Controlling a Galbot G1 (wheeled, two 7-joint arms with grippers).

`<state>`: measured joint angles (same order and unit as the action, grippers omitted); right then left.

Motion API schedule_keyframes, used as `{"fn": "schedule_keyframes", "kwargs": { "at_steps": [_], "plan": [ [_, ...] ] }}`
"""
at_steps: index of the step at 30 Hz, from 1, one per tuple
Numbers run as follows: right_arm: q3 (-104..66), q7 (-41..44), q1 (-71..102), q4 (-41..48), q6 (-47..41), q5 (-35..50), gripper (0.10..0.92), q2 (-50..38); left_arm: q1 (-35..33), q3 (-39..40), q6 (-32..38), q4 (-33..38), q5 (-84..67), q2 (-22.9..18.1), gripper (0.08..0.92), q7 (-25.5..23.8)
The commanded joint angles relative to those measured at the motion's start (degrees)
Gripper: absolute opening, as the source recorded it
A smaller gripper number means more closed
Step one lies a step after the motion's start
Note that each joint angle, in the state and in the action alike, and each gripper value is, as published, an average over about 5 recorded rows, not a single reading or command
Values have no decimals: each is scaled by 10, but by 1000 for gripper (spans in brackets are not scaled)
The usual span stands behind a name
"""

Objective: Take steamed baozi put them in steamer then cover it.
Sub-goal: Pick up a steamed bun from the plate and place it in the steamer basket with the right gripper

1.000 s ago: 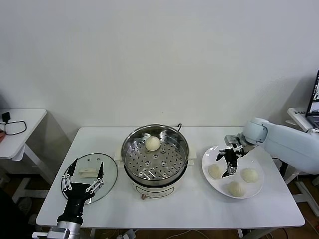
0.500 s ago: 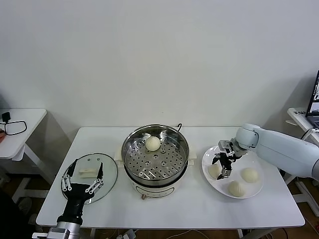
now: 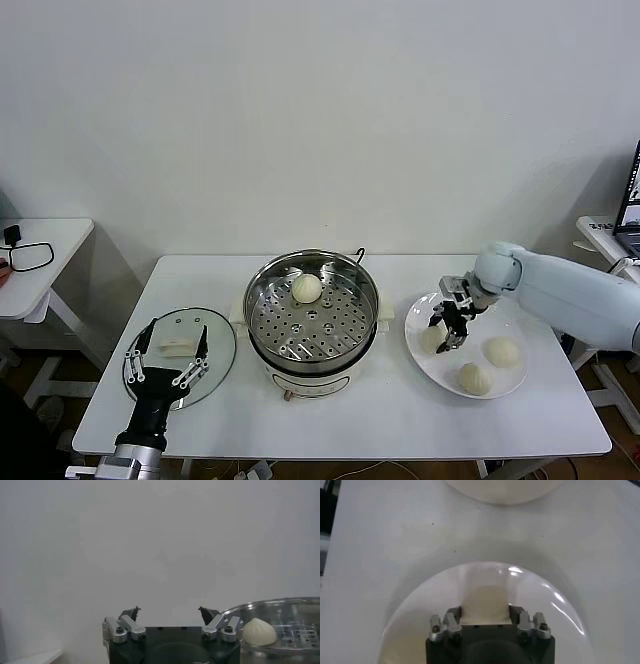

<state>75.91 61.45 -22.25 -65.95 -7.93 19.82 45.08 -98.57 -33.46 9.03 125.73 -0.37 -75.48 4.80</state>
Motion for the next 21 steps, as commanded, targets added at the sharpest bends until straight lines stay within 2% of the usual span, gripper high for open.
{"fn": "schedule_keyframes", "kwargs": {
  "at_steps": [1,10,17,21],
  "plan": [
    [109,87,-233,-30,-6,69,646,34,1,2,0,2,0,1,823,0],
    [159,73,-375,-112,-46,196,645,143,1,9,1,8,0,4,823,-1],
    [155,-40,-336,-132,-85,304,645,250,0,11,3,12,1,4,823,-1],
    [158,-87,-292,-123,-104,324,645,304,2,10,3,13,1,1,823,-1]
  ]
}}
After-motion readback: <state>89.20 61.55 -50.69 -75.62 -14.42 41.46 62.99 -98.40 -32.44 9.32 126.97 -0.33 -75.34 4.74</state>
